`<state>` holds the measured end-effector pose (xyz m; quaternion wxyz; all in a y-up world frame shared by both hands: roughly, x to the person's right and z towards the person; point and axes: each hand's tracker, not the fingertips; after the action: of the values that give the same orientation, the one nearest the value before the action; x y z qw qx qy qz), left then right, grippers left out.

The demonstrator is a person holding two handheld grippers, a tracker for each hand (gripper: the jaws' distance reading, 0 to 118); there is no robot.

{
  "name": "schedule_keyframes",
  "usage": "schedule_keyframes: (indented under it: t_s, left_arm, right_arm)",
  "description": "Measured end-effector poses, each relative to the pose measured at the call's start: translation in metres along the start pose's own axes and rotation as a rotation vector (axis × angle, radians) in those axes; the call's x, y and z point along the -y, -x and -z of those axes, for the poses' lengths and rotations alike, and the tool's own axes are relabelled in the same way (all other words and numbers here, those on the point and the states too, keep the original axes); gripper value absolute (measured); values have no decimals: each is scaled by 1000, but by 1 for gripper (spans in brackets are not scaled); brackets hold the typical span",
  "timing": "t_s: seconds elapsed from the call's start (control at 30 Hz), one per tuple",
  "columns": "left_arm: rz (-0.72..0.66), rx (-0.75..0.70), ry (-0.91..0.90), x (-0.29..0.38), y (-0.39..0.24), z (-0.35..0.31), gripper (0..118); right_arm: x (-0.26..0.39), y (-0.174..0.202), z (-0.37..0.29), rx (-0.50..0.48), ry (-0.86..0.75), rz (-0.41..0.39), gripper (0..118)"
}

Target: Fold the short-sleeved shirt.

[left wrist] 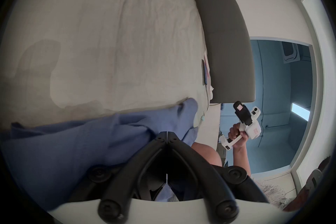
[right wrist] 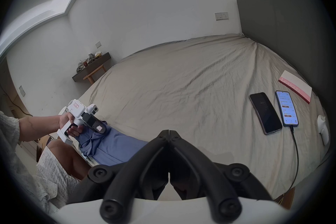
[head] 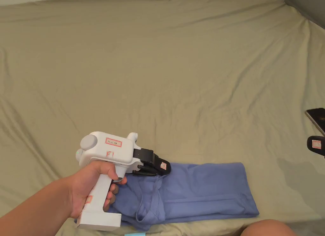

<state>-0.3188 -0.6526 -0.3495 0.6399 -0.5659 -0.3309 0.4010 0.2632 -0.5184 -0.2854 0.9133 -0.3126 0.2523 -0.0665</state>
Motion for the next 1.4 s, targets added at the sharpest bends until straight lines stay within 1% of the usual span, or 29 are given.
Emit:
schedule_keyframes:
  t_s: [0.07, 0.1, 0.13, 0.2, 0.27, 0.3, 0.33, 0.37, 0.43, 0.5, 0.6, 0.7, 0.73, 0.8, 0.87, 0.9, 0.93, 0.97, 1.03, 1.13, 1.2, 1.3, 1.4]
  left_arm:
    - [39, 62, -32, 0, -17, -18, 0]
    - [86, 74, -33, 3, -27, -33, 0]
    - [135, 70, -27, 10, -39, -48, 0]
    - [155, 49, -41, 17, -45, -83, 0]
    - [192, -11, -71, 27, -46, -119, 0]
    - [187, -56, -102, 34, -43, -137, 0]
    - [161, -67, -122, 40, -36, -156, 0]
    - [163, -36, -121, 48, -28, -171, 0]
    - [138, -65, -174, 61, -14, -202, 0]
    - [83, -60, -210, 73, 7, -225, 0]
    - [57, -62, -232, 87, 35, -245, 0]
    - [-43, 44, -248, 98, 66, -245, 0]
    - [-20, 16, -249, 101, 72, -242, 0]
    - [-20, -12, -247, 102, 88, -234, 0]
    - [-83, 31, -236, 100, 104, -227, 6]
    - [-82, 42, -237, 98, 110, -223, 11]
    - [-79, 38, -236, 94, 113, -218, 24]
    - [-78, 40, -233, 92, 116, -214, 34]
    - [-92, 60, -230, 85, 123, -206, 46]
    - [-90, 82, -202, 80, 124, -194, 46]
    - [-92, 93, -167, 76, 124, -186, 46]
    - [-68, 61, -125, 72, 122, -176, 46]
    - [-86, 100, -123, 69, 123, -174, 46]
  right_arm:
    - [-1, 1, -4, 2, -2, -9, 0]
    - [-2, 1, -6, -1, -3, -9, 0]
    - [-2, 2, -8, 0, -6, -12, 0]
    - [-4, 4, -12, 0, -14, -15, 0]
    - [-5, 7, -16, -1, -27, -14, 0]
    - [-6, 9, -18, -3, -31, -14, 0]
    - [-6, 12, -20, -9, -37, -15, 0]
    - [-6, 15, -21, -12, -44, -17, 0]
    - [-7, 20, -22, -23, -44, -13, 0]
    - [-9, 24, -20, -11, -32, -33, 0]
    - [-13, 29, -16, -15, -22, -35, 0]
    - [-19, 39, -7, -5, -3, -58, 0]
    - [-21, 43, -5, -6, -3, -60, 0]
    - [-27, 48, -1, -15, 0, -64, 0]
    - [-32, 54, 3, -10, 3, -73, 0]
    - [-34, 54, 4, -11, 6, -77, 0]
    - [-37, 55, 5, -12, 6, -81, 0]
    - [-39, 57, 5, -11, 5, -86, 0]
    - [-42, 56, 8, -9, 5, -83, 0]
    - [-44, 56, 11, 1, 13, -92, 0]
    - [-43, 53, 12, -1, 14, -80, 0]
    - [-41, 52, 16, 5, 22, -82, 0]
    - [-38, 52, 19, 3, 36, -86, 0]
